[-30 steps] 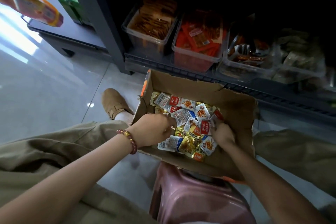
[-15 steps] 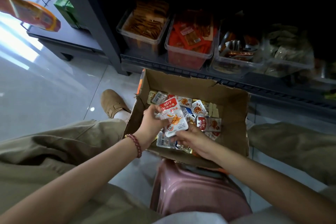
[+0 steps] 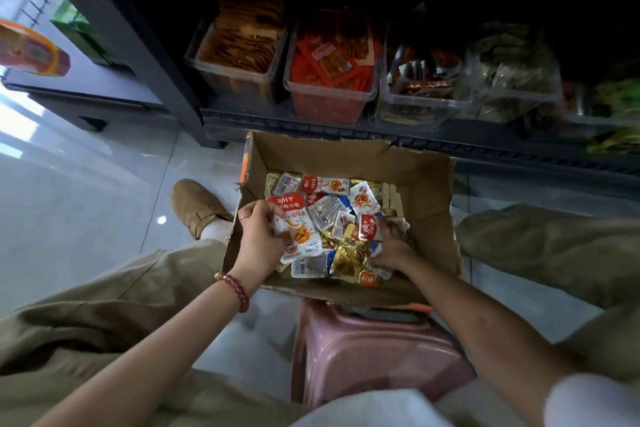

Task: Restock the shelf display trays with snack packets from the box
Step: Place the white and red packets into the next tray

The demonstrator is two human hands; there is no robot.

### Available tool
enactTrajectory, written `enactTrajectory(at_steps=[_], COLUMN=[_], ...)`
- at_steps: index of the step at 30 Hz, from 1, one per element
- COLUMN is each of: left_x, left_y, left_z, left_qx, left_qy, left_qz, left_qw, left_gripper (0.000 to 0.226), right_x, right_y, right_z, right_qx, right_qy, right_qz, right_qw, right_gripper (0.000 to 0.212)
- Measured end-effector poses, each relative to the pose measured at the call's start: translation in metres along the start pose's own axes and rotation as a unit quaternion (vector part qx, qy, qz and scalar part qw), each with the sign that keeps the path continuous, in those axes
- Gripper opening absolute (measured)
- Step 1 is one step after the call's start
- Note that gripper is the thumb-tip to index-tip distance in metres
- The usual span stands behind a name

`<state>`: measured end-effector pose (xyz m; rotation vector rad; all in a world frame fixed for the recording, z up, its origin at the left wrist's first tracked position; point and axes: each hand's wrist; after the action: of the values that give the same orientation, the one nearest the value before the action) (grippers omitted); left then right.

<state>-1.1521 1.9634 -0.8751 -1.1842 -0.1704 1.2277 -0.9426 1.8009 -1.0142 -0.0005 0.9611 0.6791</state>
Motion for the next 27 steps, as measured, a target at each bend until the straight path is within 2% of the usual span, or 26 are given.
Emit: enactTrajectory(at_steps=[3, 6, 8, 11, 14, 16, 18, 20, 23, 26, 27], left_x=[-0.004, -0.006, -0.007, -0.008, -0.007, -0.006, -0.006, -0.003, 0.001, 0.002, 0.001], left_y=[-0.005, -0.008, -0.007, -0.003, -0.002, -0.001, -0.003, -0.008, -0.024, -0.04, -0.047], left_z=[0.001, 0.001, 0.002, 0.002, 0.002, 0.004, 0.006, 0.008, 0.01, 0.009, 0.007], left_qx=[0.02, 0.044, 0.048, 0.051, 0.055, 0.058, 0.054, 0.047, 0.025, 0.011, 0.002], left_qy=[0.008, -0.003, -0.006, 0.007, 0.005, -0.009, -0.033, -0.045, -0.02, -0.014, -0.014], left_qz=[-0.018, -0.054, -0.071, -0.075, -0.074, -0.062, -0.046, -0.039, -0.038, -0.023, -0.029], left_qw=[1.0, 0.998, 0.996, 0.996, 0.996, 0.996, 0.997, 0.997, 0.999, 1.0, 0.999], left_gripper=[0.041, 0.037, 0.042, 0.051, 0.052, 0.051, 0.05, 0.049, 0.046, 0.037, 0.034], right_x=[0.002, 0.005, 0.006, 0.012, 0.014, 0.012, 0.01, 0.003, -0.023, -0.067, -0.083], right_y=[0.001, 0.005, 0.01, 0.016, 0.02, 0.018, 0.021, 0.031, 0.059, 0.092, 0.103], right_z=[-0.012, -0.011, -0.011, -0.016, -0.01, -0.006, 0.008, 0.034, 0.086, 0.137, 0.151], right_qx=[0.01, 0.045, 0.03, -0.103, -0.24, -0.273, -0.282, -0.215, -0.002, 0.237, 0.304], right_qy=[-0.005, -0.054, -0.066, -0.09, -0.121, -0.129, -0.141, -0.131, -0.074, -0.028, -0.007], right_qz=[-0.004, -0.021, -0.036, -0.043, -0.026, -0.003, 0.037, 0.078, 0.148, 0.203, 0.201], right_qw=[1.0, 0.997, 0.997, 0.99, 0.963, 0.953, 0.948, 0.965, 0.986, 0.95, 0.931], right_gripper=[0.099, 0.08, 0.081, 0.088, 0.078, 0.07, 0.05, 0.032, 0.027, 0.011, 0.012])
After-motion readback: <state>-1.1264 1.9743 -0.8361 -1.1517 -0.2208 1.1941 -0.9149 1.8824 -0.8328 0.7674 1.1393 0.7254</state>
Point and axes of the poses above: each hand's wrist, its own x-axis towards the middle knuckle, its own z-axis out of the back of the hand, y = z × x, and after that the axes turned 3 degrees about z, right-handed
